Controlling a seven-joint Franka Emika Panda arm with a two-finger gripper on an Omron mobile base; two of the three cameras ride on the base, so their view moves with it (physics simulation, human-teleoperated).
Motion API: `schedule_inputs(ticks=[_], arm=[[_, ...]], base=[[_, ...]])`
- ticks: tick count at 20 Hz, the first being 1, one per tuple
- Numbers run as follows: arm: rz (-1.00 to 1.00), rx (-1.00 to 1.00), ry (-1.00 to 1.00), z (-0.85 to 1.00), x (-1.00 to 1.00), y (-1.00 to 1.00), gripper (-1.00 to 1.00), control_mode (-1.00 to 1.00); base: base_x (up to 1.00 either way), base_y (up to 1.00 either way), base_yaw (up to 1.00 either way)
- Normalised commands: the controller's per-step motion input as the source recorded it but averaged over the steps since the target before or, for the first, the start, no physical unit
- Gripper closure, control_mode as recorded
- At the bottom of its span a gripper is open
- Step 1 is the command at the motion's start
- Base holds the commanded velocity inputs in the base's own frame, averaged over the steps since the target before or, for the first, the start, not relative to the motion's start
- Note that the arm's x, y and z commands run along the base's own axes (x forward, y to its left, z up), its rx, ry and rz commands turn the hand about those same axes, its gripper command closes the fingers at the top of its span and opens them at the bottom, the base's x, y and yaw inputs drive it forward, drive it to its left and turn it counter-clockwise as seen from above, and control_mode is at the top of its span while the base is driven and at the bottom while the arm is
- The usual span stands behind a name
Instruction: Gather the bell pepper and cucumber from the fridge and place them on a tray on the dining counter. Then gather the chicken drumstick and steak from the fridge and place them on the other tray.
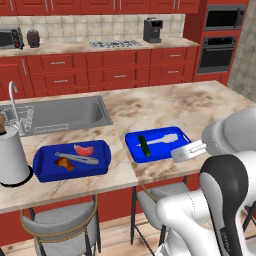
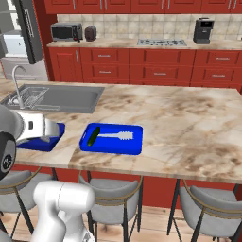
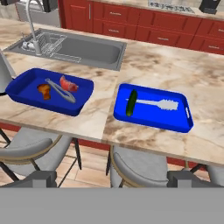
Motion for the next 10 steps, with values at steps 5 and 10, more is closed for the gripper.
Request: schedule_inputs(ticks=[5,10], arm=[[0.0,0.0,-0.01,0.0,-0.11,0.0,-1.0,-1.0],[0.0,0.0,-0.02,0.0,-0.13,0.0,-1.0,1.0]], base=[[0.0,0.0,0.0],[-0.8,0.22,0.0]])
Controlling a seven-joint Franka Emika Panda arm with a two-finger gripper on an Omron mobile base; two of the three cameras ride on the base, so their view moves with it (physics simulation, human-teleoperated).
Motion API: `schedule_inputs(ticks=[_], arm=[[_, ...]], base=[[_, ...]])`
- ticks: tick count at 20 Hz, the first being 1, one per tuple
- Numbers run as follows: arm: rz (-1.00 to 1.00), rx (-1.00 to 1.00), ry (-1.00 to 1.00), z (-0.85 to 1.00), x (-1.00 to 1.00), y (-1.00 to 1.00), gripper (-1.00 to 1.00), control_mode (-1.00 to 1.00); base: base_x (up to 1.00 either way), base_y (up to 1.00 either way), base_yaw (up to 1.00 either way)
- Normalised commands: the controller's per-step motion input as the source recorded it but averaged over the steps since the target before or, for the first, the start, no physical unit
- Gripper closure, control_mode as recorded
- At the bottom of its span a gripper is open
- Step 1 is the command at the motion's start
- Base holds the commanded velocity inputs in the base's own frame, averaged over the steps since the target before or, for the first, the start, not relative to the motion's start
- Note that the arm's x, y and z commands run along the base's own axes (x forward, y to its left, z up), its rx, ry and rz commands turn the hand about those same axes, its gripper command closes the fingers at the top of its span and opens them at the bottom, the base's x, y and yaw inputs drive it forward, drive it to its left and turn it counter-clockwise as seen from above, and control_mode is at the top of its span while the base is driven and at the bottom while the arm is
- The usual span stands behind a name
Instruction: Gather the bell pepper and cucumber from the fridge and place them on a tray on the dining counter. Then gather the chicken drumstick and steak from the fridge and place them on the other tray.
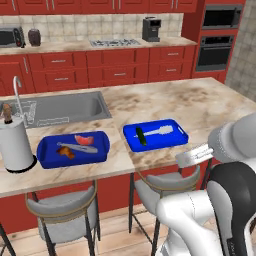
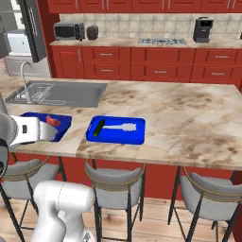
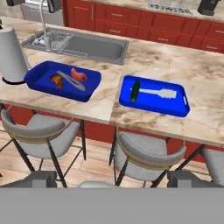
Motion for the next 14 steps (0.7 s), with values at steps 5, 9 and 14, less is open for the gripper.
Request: schedule_inputs(ticks=[5,9,14], arm=[[0.0,0.0,0.0,0.0,0.0,0.0,-1.0,1.0],[0.0,0.0,0.0,0.0,0.0,0.0,-1.0,1.0],[0.0,0.0,0.0,0.0,0.0,0.0,-1.0,1.0]], base=[[-1.0,0.53,0.05],[-0.83,0.94,0.02],[-0.5,1.0,0.0]])
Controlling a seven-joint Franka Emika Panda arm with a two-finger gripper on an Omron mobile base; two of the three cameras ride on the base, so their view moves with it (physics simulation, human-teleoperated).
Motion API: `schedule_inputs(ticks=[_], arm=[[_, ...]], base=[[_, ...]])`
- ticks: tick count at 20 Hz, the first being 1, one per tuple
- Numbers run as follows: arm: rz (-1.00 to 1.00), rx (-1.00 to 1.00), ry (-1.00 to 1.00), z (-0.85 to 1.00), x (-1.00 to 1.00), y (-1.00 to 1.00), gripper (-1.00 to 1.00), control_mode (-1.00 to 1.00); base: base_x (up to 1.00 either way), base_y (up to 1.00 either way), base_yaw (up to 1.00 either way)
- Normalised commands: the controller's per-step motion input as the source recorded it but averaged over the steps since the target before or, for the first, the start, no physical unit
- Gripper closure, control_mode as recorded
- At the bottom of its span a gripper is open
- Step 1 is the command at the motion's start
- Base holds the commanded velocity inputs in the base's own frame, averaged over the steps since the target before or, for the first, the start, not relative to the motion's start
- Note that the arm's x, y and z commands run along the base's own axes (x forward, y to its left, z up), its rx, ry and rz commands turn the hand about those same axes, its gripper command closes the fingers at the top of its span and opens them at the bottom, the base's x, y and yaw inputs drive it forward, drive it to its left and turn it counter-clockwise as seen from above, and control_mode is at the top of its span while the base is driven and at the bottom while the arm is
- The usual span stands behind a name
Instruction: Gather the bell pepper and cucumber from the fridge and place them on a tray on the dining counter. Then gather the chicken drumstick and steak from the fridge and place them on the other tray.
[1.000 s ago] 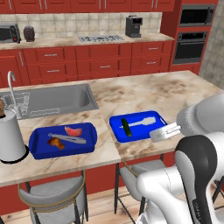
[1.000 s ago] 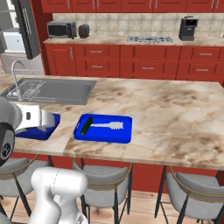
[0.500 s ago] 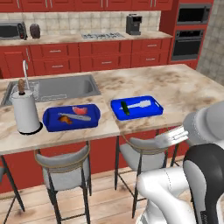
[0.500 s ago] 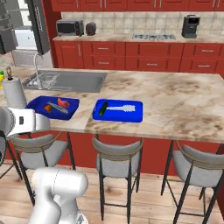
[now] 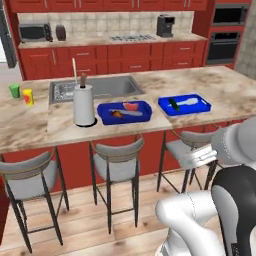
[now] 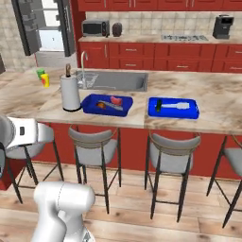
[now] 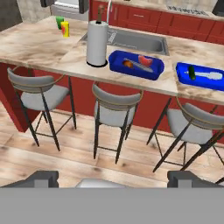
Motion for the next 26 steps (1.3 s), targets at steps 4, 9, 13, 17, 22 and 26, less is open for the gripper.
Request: schedule_inputs(ticks=[4,9,13,17,22,26], arm=[[0.0,0.0,0.0,0.0,0.0,0.0,-1.0,1.0],[0.0,0.0,0.0,0.0,0.0,0.0,-1.0,1.0],[0.0,0.0,0.0,0.0,0.0,0.0,-1.0,1.0],[0.0,0.0,0.0,0.0,0.0,0.0,-1.0,1.0],[0.0,0.0,0.0,0.0,0.0,0.0,-1.0,1.0],[0.0,0.0,0.0,0.0,0.0,0.0,-1.0,1.0]], base=[[-0.31,1.0,0.0],[-0.08,1.0,-0.03],[0.0,1.0,-0.05],[0.0,1.0,-0.05],[0.0,1.0,-0.06],[0.17,1.0,-0.06]])
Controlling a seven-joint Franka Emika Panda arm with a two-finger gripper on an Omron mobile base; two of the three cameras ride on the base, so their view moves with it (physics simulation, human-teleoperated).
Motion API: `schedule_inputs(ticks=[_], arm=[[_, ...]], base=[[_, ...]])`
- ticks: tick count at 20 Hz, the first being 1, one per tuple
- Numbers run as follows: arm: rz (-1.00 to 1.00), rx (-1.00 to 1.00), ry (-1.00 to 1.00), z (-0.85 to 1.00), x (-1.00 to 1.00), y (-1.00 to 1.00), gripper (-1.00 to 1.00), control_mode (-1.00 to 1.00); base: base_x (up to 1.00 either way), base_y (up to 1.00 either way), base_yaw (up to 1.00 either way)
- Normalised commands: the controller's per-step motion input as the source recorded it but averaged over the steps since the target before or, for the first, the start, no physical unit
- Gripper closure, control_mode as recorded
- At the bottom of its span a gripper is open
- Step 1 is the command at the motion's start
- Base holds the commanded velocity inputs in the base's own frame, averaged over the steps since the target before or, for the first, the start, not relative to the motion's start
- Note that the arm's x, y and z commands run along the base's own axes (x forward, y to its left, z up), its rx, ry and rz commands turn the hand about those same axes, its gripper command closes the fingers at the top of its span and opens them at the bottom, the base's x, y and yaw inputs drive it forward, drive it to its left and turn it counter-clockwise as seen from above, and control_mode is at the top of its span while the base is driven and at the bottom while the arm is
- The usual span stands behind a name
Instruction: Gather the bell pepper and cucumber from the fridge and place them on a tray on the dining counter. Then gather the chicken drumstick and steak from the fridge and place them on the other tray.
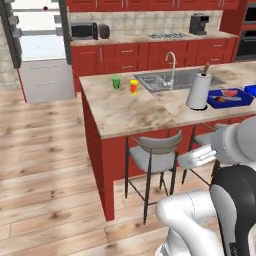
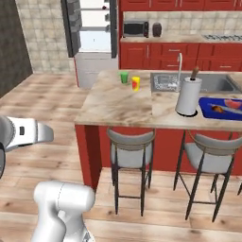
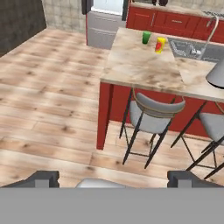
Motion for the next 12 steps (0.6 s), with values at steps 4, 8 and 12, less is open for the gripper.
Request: schedule_inputs(ticks=[4,8,12], arm=[[0.0,0.0,0.0,0.0,0.0,0.0,-1.0,1.0],[0.0,0.0,0.0,0.0,0.0,0.0,-1.0,1.0],[0.0,0.0,0.0,0.0,0.0,0.0,-1.0,1.0]], base=[[0.39,1.0,-0.1],[0.61,1.0,-0.12],[0.74,1.0,-0.14]])
